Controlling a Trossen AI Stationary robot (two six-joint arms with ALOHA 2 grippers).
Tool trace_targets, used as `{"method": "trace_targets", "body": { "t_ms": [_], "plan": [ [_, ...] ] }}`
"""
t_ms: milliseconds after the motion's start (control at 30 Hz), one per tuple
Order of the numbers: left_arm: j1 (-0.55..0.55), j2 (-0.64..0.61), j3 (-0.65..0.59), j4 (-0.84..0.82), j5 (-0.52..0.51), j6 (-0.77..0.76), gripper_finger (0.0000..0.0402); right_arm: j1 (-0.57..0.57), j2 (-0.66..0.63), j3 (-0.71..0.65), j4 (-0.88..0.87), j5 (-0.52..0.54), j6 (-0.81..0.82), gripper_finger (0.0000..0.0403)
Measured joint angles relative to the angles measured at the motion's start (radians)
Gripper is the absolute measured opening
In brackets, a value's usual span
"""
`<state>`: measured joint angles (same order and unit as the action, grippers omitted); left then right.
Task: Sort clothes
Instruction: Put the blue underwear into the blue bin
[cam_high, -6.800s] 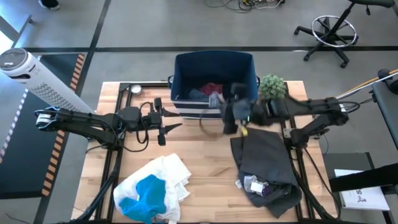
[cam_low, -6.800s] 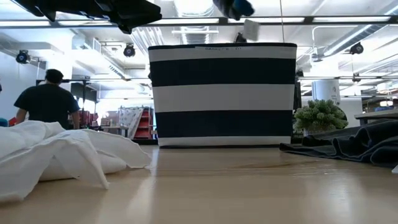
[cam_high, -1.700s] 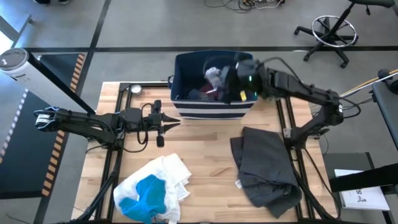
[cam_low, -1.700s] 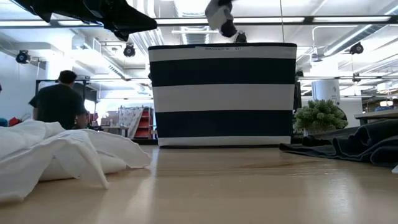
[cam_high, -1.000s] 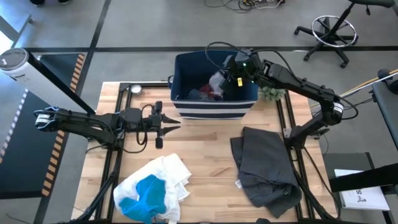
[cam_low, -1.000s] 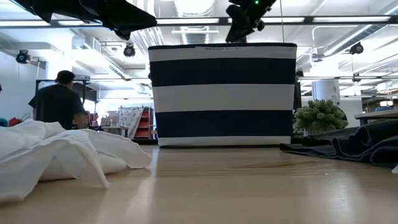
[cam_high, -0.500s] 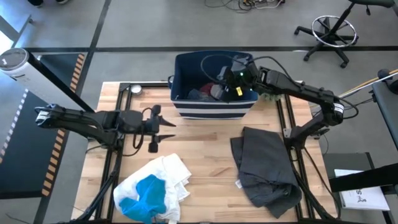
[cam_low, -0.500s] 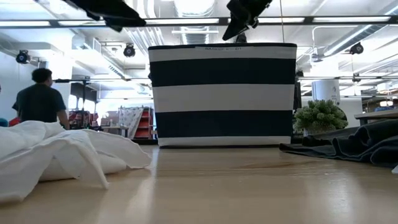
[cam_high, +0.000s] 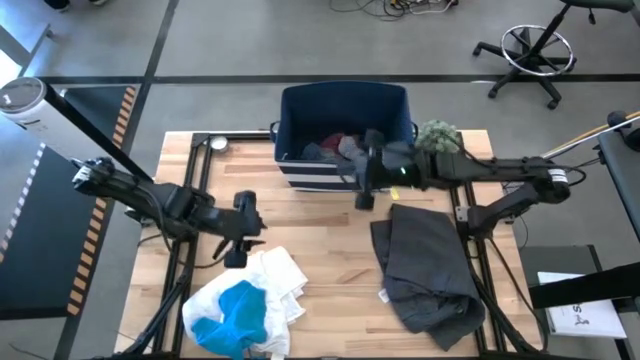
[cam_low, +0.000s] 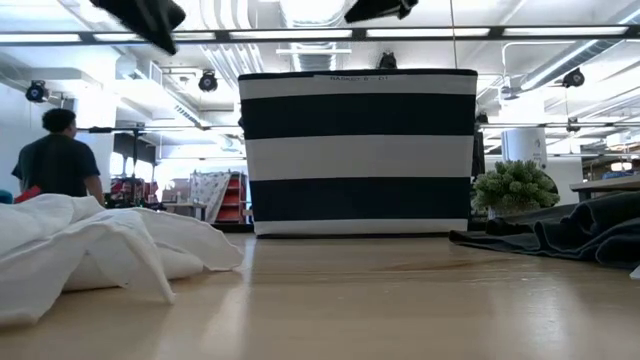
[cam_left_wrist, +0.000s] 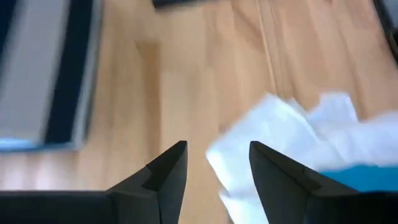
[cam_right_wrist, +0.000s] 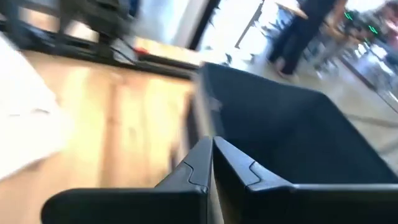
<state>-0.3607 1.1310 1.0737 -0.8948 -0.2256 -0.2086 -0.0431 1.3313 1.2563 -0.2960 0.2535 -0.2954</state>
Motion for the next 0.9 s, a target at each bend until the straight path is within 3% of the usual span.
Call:
{"method": "trace_targets", "body": {
  "t_ms": [333,533,900],
  "plan": [
    [-0.067,0.144,0.011,-0.050,0.255,-0.245,0.0184,0.207,-0.122,-0.314,0.310,0.037,0.075,0.0000],
    [-0.082,0.213,0.011,-0.050,0.407,-0.359,0.0194,0.276,-0.125,-0.406,0.336,0.144,0.124,0.0000],
    [-0.160,0.258,-0.011,-0.049,0.479,-0.542,0.0222,0.340,-0.120,-0.474,0.409,0.170,0.138,0.0000]
  ]
}}
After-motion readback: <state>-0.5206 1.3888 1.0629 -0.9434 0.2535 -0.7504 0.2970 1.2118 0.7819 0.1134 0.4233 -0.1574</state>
